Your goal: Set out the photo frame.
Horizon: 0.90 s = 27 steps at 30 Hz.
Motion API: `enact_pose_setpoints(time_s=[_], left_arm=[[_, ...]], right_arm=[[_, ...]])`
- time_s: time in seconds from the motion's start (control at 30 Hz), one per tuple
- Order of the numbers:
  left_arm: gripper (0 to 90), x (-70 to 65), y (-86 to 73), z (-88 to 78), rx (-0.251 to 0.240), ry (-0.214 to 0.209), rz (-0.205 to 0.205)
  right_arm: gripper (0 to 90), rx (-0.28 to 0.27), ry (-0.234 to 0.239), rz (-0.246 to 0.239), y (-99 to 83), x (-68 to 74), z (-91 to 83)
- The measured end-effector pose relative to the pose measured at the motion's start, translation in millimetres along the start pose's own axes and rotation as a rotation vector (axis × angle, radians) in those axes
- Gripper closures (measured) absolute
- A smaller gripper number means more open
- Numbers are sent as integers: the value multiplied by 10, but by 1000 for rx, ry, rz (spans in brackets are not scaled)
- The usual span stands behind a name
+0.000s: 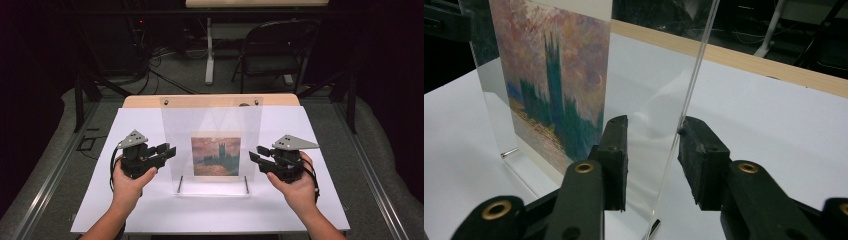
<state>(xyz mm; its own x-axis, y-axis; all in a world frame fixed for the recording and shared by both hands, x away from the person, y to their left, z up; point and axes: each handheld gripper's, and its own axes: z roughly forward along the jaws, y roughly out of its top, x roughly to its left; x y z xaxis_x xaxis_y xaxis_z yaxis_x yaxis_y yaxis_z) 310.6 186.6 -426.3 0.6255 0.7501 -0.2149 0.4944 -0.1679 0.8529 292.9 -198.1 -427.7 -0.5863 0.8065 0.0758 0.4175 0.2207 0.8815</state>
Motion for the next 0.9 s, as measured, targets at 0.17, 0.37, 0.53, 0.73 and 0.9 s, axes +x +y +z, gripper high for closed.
enact_pose_setpoints(time_s=[0.17, 0.37, 0.53, 0.73, 0.9], left_arm=[[676, -13, -35, -29, -9, -16, 0], [680, -45, -78, -74, -10, -19, 13], [693, -70, -140, -112, -31, -19, 19], [695, -69, -152, -110, -41, -20, 16], [696, -63, -148, -108, -38, -21, 16]], right_arm=[[683, -13, 1, 1, -40, 18, -34], [737, -13, -4, -7, -80, 38, -77], [768, -21, 1, -14, -114, 56, -117], [773, -25, -8, -18, -134, 67, -124], [772, -27, -2, -15, -132, 54, -116]])
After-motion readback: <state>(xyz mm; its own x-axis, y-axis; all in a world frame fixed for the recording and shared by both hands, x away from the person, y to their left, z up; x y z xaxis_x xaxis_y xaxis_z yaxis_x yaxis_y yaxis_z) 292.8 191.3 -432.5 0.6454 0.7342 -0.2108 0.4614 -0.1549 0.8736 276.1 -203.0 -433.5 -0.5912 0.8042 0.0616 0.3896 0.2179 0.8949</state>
